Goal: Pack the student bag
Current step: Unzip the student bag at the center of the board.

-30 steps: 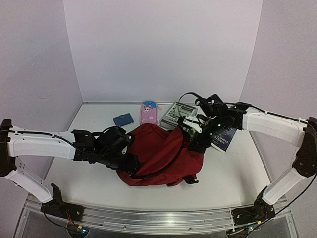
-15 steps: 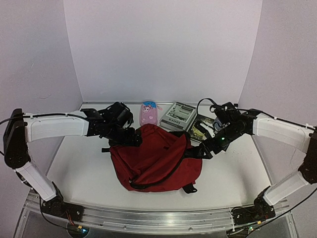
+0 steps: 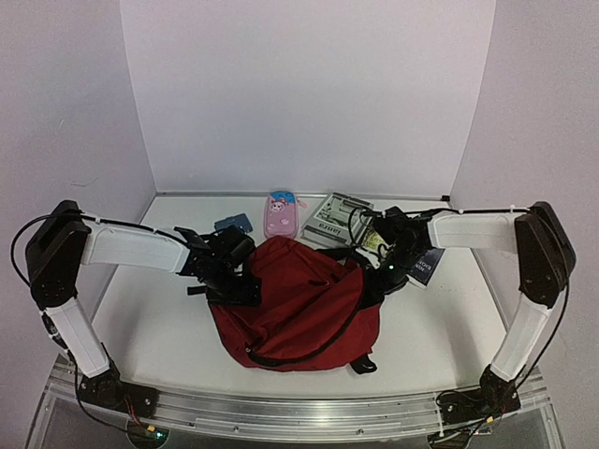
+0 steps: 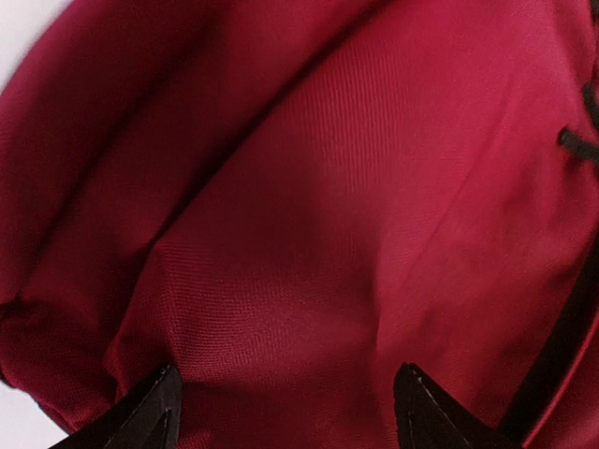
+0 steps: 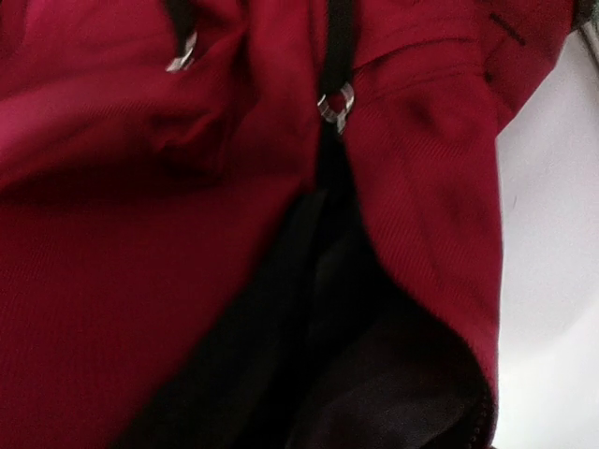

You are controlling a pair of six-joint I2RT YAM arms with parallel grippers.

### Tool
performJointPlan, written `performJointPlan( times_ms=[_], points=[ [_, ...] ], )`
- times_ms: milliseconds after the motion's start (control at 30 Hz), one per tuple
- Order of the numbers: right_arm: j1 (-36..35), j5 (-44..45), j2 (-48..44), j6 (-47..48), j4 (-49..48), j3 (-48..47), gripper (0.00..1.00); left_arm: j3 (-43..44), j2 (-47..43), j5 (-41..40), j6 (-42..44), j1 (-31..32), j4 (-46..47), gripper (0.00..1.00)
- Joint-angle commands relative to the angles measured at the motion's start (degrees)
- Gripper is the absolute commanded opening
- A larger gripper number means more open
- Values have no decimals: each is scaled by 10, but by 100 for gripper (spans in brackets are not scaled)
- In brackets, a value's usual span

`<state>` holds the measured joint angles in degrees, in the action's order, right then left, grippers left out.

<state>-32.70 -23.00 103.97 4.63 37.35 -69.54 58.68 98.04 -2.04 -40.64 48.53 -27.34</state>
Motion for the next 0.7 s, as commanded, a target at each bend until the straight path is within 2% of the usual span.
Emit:
performJointPlan(
  times_ms=[0, 133, 300, 400, 500, 600, 667],
  points=[
    [0, 10, 64, -3, -50, -92, 64, -54, -65, 6, -66, 11, -11, 76],
    [-16, -20, 133, -18, -61, -177, 62, -87, -109, -11, -111, 16, -34, 76],
    [-47, -32, 175, -27, -64, -275, 66, -101, -151, -72, -170, 9, -93, 83],
    [-40, -9, 162, -25, -63, -312, 69, -102, -159, -91, -189, -18, -107, 85],
    [-26, 27, 133, -11, -63, -315, 80, -85, -142, -112, -197, -40, -126, 87],
    [1, 41, 92, -12, -63, -305, 86, -48, -114, -140, -189, -43, -147, 88],
    [19, 47, 62, -17, -62, -293, 88, -18, -110, -131, -154, -43, -127, 89]
  ],
)
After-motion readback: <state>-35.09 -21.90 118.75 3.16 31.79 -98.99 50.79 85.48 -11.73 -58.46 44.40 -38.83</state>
